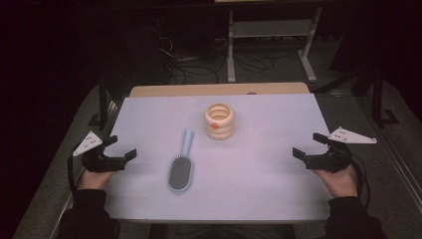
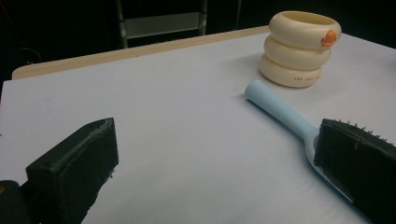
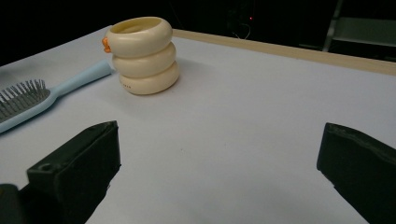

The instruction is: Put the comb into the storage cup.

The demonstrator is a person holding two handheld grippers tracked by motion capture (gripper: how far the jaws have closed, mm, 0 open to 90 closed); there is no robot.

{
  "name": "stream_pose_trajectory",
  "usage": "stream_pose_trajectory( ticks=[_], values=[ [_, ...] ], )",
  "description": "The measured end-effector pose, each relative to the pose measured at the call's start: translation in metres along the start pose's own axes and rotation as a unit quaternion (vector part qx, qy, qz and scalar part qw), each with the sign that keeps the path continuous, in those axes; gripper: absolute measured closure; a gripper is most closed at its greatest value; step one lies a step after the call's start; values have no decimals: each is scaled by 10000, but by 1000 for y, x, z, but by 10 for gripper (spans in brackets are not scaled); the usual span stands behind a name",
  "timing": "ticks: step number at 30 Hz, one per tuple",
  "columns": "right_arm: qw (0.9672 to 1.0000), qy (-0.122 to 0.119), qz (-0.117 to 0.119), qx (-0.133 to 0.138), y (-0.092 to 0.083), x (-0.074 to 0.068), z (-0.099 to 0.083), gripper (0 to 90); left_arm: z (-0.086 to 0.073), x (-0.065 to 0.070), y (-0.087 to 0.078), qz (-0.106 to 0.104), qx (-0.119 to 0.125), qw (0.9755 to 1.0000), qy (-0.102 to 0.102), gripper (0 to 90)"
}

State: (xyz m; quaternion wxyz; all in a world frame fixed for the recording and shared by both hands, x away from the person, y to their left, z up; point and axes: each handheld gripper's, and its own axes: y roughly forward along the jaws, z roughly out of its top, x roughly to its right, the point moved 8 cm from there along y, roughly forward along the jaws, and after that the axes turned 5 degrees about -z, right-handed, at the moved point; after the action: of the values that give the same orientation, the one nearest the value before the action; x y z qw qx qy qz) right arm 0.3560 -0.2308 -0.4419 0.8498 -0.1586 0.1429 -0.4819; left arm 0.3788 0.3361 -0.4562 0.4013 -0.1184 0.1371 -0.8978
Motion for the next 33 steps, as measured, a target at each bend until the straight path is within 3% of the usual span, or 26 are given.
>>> stream_pose_trajectory(
  ticks=[11, 25, 28, 30, 33],
  values=[
    [9999, -46, -31, -91, 1, -2, -4, 0, 1, 1, 0, -22, 28, 10000, 16, 0],
    [9999, -103, -30, -122, 0, -5, -5, 0, -1, 8, 1, -41, -107, 9998, 139, 0],
    [9998, -111, -29, -130, 1, -5, -6, 0, -1, 10, 2, -42, -190, 9996, 187, 0],
    [9998, -151, -34, -153, 1, -6, -6, 0, -3, 11, 3, -16, -388, 9989, 276, 0],
    [9997, -168, -27, -157, 2, -6, -6, 0, -3, 11, 4, -34, -437, 9986, 295, 0]
  ],
)
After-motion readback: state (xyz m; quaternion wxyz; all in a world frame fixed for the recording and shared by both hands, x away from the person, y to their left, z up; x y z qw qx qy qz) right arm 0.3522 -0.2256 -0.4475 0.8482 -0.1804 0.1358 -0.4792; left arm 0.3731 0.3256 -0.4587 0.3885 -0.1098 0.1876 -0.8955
